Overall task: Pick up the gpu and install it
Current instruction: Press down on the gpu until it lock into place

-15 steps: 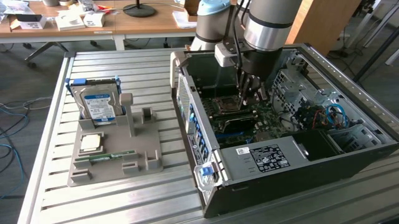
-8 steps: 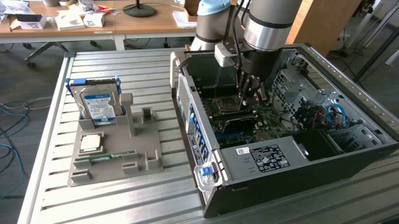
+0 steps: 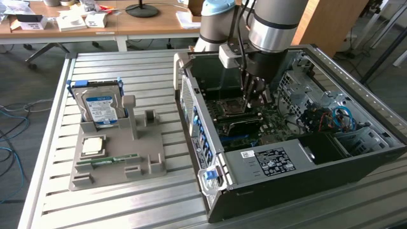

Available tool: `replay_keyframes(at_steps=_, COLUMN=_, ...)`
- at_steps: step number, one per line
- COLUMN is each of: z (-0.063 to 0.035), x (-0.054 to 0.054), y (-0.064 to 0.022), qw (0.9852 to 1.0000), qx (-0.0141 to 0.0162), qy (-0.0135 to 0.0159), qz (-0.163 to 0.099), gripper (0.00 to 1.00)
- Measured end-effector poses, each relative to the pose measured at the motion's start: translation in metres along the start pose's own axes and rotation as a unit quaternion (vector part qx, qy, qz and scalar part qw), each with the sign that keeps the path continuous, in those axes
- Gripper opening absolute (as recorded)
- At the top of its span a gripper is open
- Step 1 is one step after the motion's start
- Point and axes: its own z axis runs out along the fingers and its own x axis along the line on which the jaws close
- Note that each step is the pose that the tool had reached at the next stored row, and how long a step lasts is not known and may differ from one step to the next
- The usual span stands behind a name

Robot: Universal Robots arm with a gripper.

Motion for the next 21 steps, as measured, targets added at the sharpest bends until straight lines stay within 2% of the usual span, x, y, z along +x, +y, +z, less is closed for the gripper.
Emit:
replay_keyframes(at_steps=8, z=0.0008, x=-0.0003, y=0.0032, qw=1.0, qx=-0.0003, qy=0.0005, qz=0.01, gripper=0.11)
replay_keyframes(at_steps=18, z=0.0017, x=-0.0003, y=0.0041, qw=0.9996, qx=-0.0079, qy=0.0019, qz=0.028, gripper=0.11)
replay_keyframes(at_steps=21, z=0.0017, x=-0.0003, y=0.0041, qw=0.9996, qx=-0.0081, qy=0.002, qz=0.028, gripper=0.11)
